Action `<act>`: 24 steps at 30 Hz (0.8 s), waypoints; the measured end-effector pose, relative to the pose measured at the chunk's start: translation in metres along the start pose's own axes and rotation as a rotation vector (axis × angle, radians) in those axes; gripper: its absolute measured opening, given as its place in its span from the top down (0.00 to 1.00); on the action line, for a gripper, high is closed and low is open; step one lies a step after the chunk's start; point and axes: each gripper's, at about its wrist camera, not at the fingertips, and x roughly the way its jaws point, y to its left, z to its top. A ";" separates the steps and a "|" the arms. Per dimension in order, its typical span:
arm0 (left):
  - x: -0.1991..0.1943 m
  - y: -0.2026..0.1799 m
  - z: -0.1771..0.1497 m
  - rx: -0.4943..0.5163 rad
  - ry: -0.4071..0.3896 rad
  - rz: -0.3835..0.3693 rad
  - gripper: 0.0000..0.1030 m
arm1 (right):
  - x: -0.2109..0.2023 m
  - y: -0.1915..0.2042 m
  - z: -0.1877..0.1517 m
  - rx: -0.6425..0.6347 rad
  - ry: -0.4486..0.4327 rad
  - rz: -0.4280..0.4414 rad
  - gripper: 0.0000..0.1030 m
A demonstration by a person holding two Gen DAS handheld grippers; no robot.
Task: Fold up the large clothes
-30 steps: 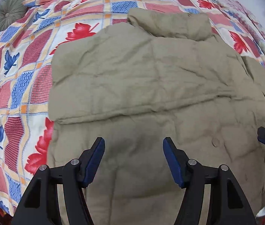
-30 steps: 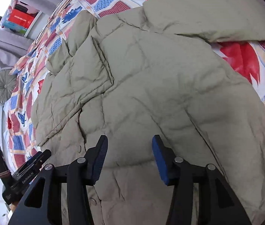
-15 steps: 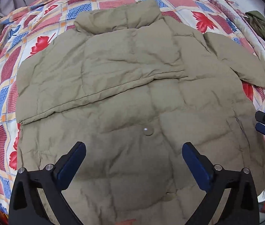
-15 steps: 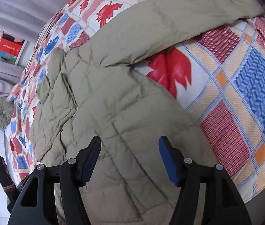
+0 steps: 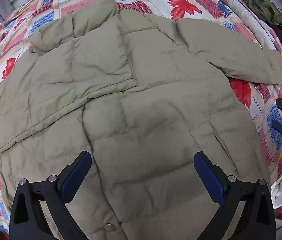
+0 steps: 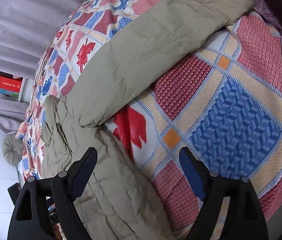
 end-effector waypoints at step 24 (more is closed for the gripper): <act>0.013 -0.036 0.029 -0.098 -0.031 0.000 0.00 | 0.028 -0.108 0.145 0.464 -0.167 0.308 0.16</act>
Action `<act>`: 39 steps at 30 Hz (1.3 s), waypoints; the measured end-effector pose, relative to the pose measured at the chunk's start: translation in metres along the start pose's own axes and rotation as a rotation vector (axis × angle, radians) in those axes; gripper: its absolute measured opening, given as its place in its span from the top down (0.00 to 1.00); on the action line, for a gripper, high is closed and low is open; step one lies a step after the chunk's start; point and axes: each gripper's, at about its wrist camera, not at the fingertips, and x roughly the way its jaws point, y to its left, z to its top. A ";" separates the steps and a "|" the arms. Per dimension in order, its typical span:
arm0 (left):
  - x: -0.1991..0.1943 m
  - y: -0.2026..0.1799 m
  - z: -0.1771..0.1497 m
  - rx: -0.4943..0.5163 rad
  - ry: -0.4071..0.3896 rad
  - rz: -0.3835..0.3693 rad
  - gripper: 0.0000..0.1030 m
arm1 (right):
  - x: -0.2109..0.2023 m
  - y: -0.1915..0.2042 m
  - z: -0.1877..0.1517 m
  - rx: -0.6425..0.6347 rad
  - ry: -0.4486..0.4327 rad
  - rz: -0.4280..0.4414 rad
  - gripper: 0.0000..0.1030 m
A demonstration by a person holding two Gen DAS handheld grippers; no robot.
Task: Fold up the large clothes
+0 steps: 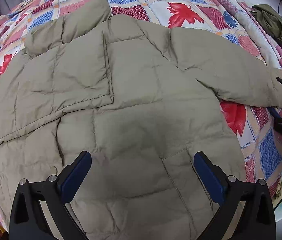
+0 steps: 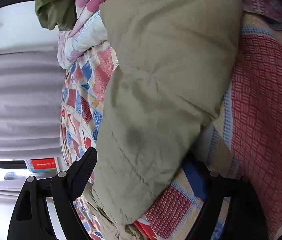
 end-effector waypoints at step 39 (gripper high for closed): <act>-0.059 0.309 -0.033 -0.272 -0.203 0.241 0.00 | 0.225 0.201 -0.417 -0.953 0.513 -0.142 0.92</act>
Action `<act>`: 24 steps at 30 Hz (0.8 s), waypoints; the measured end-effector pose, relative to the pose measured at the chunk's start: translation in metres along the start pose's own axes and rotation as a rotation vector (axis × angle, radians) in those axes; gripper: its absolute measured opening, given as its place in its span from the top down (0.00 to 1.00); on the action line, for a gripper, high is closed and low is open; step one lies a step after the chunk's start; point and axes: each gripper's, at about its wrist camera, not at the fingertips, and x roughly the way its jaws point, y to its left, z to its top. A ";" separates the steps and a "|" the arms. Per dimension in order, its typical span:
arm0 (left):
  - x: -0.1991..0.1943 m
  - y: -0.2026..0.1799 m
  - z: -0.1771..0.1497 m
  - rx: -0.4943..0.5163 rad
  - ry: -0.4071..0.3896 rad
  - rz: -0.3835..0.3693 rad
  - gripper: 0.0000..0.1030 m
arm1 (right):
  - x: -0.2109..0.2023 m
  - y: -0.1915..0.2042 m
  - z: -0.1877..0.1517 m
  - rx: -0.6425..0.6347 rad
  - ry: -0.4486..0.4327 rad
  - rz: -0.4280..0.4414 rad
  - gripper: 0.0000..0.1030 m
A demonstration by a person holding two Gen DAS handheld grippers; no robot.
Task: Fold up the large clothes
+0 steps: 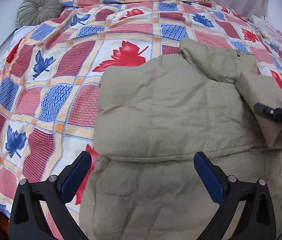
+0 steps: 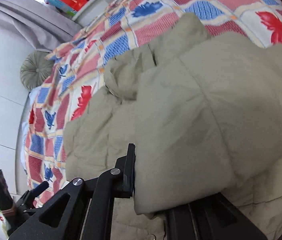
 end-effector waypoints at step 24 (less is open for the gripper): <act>0.015 0.010 0.018 -0.069 -0.003 -0.156 0.00 | -0.076 -0.070 0.001 0.349 -0.154 0.035 0.60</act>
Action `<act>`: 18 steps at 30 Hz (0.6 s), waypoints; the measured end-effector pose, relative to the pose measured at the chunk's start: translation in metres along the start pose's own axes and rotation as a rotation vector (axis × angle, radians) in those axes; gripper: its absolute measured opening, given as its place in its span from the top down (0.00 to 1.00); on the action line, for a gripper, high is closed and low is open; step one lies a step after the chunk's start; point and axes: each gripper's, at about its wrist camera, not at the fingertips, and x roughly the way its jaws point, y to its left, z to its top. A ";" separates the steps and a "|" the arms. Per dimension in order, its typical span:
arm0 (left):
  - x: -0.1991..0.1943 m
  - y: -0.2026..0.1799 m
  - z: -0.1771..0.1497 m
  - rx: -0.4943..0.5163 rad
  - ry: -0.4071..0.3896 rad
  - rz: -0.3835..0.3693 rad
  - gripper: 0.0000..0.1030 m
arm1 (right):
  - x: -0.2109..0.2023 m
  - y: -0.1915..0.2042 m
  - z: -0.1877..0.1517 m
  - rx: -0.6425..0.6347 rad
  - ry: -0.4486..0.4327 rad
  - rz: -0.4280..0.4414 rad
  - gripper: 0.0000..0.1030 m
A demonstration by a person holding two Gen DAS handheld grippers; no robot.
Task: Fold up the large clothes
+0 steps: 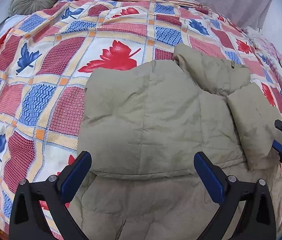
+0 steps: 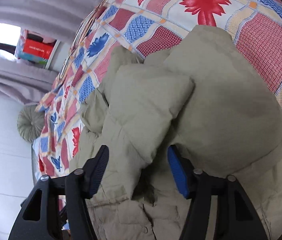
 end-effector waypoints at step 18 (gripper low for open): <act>0.003 0.050 0.008 -0.291 0.007 -0.371 0.00 | 0.074 0.102 -0.118 -0.639 0.363 -0.084 0.49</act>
